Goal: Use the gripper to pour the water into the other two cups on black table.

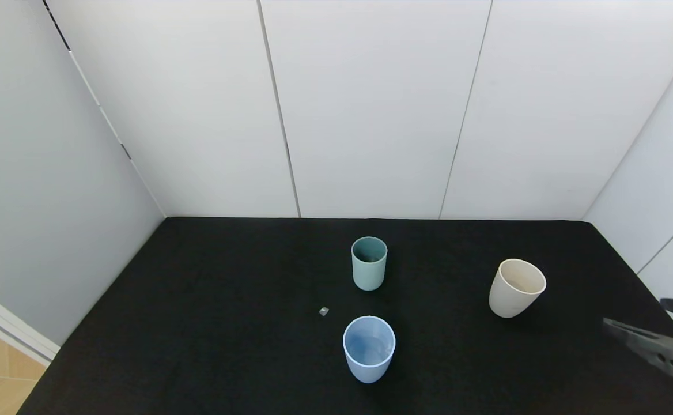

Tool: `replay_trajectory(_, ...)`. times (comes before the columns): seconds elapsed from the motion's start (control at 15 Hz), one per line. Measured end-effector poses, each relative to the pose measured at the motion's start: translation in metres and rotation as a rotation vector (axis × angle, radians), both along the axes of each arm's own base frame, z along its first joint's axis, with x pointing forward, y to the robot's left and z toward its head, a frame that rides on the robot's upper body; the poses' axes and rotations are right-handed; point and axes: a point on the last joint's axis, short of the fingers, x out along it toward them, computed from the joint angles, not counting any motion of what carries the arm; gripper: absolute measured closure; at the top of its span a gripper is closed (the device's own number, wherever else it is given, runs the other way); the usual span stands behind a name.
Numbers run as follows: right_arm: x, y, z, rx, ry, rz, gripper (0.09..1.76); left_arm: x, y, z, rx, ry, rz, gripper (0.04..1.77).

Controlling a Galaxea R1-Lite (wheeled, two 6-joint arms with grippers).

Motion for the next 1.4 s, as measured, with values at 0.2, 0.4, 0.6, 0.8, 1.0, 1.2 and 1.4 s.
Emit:
replay_trajectory(0.2,-0.045,-0.002,-0.004,0.000,0.004,-0.020,0.15,0.000,0.000,0.000,0.000,0.000,0.000,0.09)
replay_trajectory(0.4,-0.080,-0.004,-0.013,-0.011,-0.044,-0.071,0.15,0.000,0.000,0.000,0.000,0.000,0.000,0.09)
replay_trajectory(0.6,-0.113,-0.003,-0.025,-0.021,-0.087,-0.109,0.15,0.000,0.000,0.000,0.000,0.000,0.000,0.09)
replay_trajectory(0.8,-0.139,-0.002,-0.038,-0.033,-0.168,-0.142,0.15,0.000,0.000,0.000,0.000,0.000,0.001,0.09)
replay_trajectory(1.0,-0.146,-0.004,-0.047,0.000,-0.288,-0.272,0.15,0.000,0.000,0.000,0.000,0.000,0.000,0.09)
replay_trajectory(1.2,-0.157,-0.005,-0.066,0.002,-0.375,-0.256,0.15,0.000,0.000,0.000,0.000,0.000,0.000,0.09)
replay_trajectory(1.4,-0.163,-0.007,-0.086,-0.025,-0.453,-0.285,0.15,0.000,0.000,0.000,0.000,0.000,0.000,0.09)
